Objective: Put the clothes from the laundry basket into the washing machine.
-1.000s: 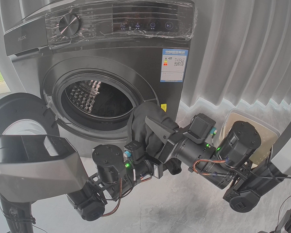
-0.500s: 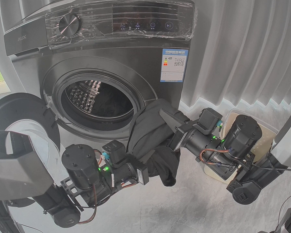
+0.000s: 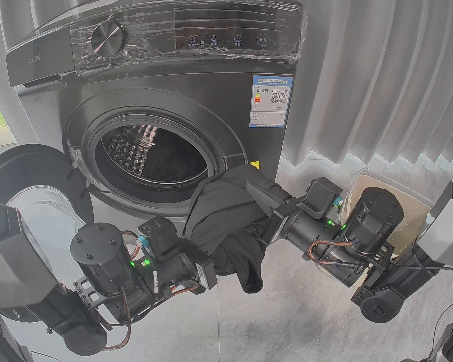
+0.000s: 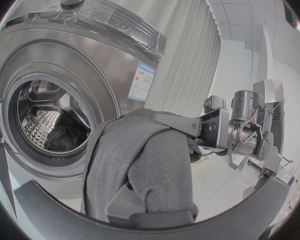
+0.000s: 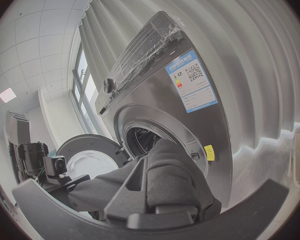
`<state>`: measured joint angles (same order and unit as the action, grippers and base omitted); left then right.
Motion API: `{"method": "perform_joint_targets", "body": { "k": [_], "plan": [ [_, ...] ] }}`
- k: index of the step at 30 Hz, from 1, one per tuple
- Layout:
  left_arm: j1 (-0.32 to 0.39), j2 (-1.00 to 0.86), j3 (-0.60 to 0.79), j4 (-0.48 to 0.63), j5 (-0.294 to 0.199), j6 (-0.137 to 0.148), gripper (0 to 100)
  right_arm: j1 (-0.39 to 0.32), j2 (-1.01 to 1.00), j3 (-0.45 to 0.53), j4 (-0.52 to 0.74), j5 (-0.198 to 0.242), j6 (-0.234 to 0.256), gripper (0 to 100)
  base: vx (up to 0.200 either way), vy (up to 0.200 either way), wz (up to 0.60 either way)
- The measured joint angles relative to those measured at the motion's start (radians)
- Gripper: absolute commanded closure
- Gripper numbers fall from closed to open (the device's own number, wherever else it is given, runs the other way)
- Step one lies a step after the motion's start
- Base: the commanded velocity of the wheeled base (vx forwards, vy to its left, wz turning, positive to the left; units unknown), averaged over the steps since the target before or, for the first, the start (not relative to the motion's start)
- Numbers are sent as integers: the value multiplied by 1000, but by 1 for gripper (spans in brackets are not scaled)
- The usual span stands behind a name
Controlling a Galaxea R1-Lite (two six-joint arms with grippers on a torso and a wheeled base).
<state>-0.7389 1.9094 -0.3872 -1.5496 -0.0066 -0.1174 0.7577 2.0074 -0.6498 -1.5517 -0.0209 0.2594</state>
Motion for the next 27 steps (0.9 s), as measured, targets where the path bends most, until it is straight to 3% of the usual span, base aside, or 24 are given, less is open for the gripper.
{"method": "perform_joint_targets", "body": {
  "k": [1, 2, 27],
  "plan": [
    [2, -1, 0, 0, 0, 0, 100, 1, 1, 1, 0, 0, 0, 100, 0, 0, 0],
    [3, -1, 1, 0, 0, 0, 100, 2, 1, 1, 0, 0, 0, 0, 0, 0, 0],
    [15, -40, 36, -2, 0, -6, 100, -75, -95, 20, 4, 25, 11, 0, 0, 0, 0]
  ]
}}
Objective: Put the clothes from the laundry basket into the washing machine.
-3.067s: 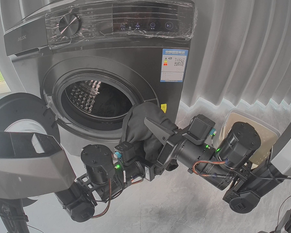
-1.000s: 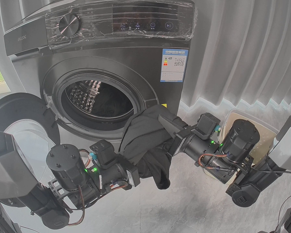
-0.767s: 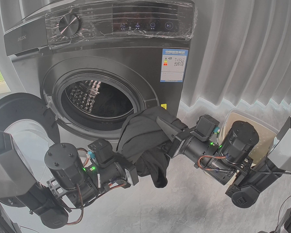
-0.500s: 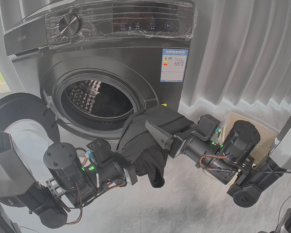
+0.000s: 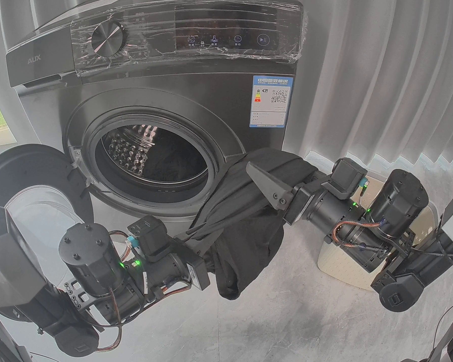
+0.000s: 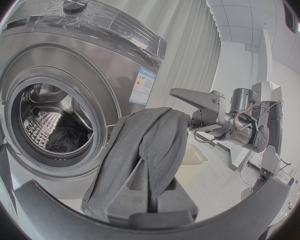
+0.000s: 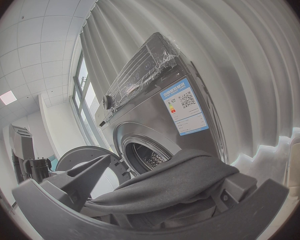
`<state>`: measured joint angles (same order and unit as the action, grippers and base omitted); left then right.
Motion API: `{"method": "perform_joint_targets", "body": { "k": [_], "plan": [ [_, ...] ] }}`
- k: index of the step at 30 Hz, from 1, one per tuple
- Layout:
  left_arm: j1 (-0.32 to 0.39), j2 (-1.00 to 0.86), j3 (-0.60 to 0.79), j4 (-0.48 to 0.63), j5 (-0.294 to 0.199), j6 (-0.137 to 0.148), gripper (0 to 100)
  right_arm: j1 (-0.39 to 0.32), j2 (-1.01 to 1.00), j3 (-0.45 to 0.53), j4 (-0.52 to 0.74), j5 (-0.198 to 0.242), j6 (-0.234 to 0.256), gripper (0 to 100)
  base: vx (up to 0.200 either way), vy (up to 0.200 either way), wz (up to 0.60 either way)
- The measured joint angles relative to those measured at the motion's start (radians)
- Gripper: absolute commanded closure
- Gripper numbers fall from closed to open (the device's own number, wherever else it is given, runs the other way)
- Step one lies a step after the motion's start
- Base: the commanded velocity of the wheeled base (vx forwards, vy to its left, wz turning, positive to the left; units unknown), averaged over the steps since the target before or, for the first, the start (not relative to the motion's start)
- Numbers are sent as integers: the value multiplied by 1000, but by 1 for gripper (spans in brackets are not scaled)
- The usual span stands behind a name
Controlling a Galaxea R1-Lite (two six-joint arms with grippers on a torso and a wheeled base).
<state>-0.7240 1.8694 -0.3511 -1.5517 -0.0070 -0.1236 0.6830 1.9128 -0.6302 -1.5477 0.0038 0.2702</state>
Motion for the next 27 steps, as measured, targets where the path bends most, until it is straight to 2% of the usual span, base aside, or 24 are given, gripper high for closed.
{"method": "perform_joint_targets", "body": {
  "k": [3, 9, 14, 19, 24, 27],
  "plan": [
    [1, -1, 0, 1, 1, -1, 100, 21, -6, 13, -1, -1, 4, 0, 0, 0, 0],
    [1, -2, -1, 2, 2, -3, 100, 104, -14, 99, -3, 14, 20, 0, 0, 0, 0],
    [11, 0, -7, 2, 3, -5, 100, 175, -26, 175, -2, 47, 26, 0, 0, 0, 0],
    [40, 4, -17, 2, 3, -5, 100, 246, -51, 253, -3, 113, 35, 0, 0, 0, 0],
    [51, 6, -22, 1, 3, -5, 100, 263, -72, 274, -4, 130, 35, 0, 0, 0, 0],
    [54, 7, -24, 1, 2, -5, 100, 266, -95, 278, -4, 167, 36, 0, 0, 0, 0]
  ]
}}
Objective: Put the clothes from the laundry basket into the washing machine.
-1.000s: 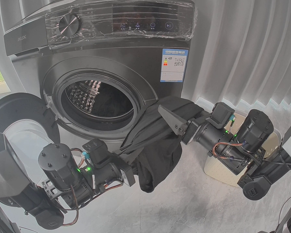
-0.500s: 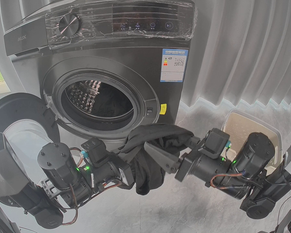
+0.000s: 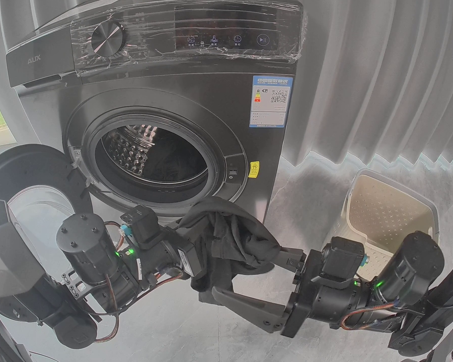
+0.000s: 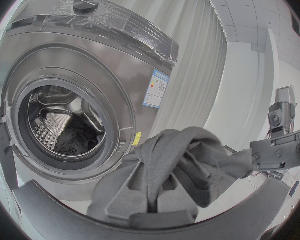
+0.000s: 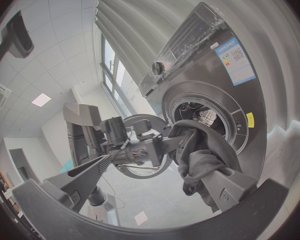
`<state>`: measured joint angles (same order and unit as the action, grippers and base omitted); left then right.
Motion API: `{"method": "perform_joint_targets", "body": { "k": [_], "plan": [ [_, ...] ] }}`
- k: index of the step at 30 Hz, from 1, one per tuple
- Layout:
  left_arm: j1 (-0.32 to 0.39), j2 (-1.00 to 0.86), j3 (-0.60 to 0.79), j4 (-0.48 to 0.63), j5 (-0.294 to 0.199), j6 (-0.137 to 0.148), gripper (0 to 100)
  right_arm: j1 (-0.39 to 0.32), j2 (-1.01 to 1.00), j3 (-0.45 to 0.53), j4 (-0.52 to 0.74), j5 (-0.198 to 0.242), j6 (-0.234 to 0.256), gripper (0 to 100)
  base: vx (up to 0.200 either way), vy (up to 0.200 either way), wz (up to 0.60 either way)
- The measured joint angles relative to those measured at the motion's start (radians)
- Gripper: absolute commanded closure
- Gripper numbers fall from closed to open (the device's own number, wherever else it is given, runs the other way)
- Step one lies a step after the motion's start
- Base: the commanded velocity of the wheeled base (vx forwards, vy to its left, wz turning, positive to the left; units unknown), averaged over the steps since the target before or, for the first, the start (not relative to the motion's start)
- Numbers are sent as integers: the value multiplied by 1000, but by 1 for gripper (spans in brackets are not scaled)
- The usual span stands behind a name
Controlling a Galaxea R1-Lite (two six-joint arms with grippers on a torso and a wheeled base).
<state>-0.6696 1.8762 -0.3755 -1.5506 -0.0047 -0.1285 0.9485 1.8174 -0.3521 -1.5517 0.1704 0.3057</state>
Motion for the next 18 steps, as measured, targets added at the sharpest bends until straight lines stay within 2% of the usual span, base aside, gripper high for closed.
{"method": "perform_joint_targets", "body": {
  "k": [5, 8, 11, 18],
  "plan": [
    [16, 1, -9, 0, 0, 0, 100, 6, -52, 19, 0, 57, 8, 0, 0, 0, 0],
    [25, 1, -14, 0, 0, -1, 100, 20, -90, 48, 0, 104, 34, 0, 0, 0, 0],
    [32, 1, -19, 1, 1, -2, 100, 24, -115, 69, 0, 117, 44, 0, 0, 0, 0],
    [47, 0, -30, 0, 1, -3, 100, 14, -146, 72, 0, 117, 40, 0, 0, 0, 0]
  ]
}}
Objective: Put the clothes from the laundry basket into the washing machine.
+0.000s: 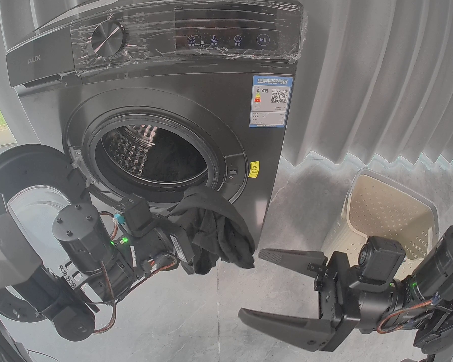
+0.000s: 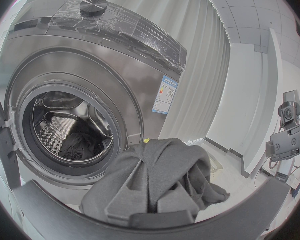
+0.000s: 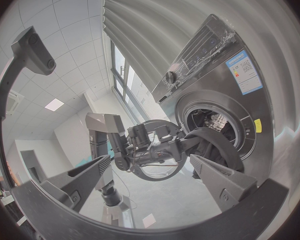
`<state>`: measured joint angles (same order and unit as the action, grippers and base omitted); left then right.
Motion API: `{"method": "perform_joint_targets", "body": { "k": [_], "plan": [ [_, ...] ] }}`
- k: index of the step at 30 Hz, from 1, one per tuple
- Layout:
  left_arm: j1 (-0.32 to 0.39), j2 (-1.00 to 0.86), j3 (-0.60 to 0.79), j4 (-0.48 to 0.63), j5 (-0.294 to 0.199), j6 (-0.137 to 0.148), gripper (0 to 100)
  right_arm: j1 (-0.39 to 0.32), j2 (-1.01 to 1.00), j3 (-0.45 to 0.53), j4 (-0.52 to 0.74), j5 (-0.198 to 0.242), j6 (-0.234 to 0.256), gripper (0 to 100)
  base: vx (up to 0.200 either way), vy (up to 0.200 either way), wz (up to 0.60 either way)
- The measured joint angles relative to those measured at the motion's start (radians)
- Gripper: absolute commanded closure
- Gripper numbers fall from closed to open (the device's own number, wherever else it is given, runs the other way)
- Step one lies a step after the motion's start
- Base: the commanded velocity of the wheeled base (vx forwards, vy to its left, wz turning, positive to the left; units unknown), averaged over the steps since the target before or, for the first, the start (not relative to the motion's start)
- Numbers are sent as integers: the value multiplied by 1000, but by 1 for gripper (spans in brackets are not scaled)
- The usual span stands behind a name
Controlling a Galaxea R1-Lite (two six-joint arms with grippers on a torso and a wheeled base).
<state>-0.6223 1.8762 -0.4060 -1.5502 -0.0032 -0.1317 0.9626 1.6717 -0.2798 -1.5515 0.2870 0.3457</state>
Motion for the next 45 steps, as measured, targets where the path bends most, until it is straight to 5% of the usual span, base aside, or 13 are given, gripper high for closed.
{"method": "perform_joint_targets", "body": {
  "k": [4, 9, 13, 28, 39, 45],
  "plan": [
    [2, -3, -2, 0, 0, 0, 100, -49, 3, -1, 1, -3, -33, 0, 0, 0, 0],
    [-1, -7, -3, 0, 0, 1, 100, -130, 73, -8, 1, -9, -156, 0, 0, 0, 0],
    [-4, -14, -4, 0, -1, 1, 100, -163, 165, -22, 0, -19, -205, 0, 0, 0, 0],
    [-14, -43, -8, 0, -3, 2, 100, -251, 397, -168, 0, -23, -223, 0, 0, 0, 0],
    [-21, -44, -10, 0, 0, 0, 100, -243, 504, -283, 1, -28, -223, 0, 0, 0, 0],
    [-19, -41, -28, 1, 13, -11, 100, -240, 543, -360, 1, -80, -214, 0, 0, 0, 0]
  ]
}}
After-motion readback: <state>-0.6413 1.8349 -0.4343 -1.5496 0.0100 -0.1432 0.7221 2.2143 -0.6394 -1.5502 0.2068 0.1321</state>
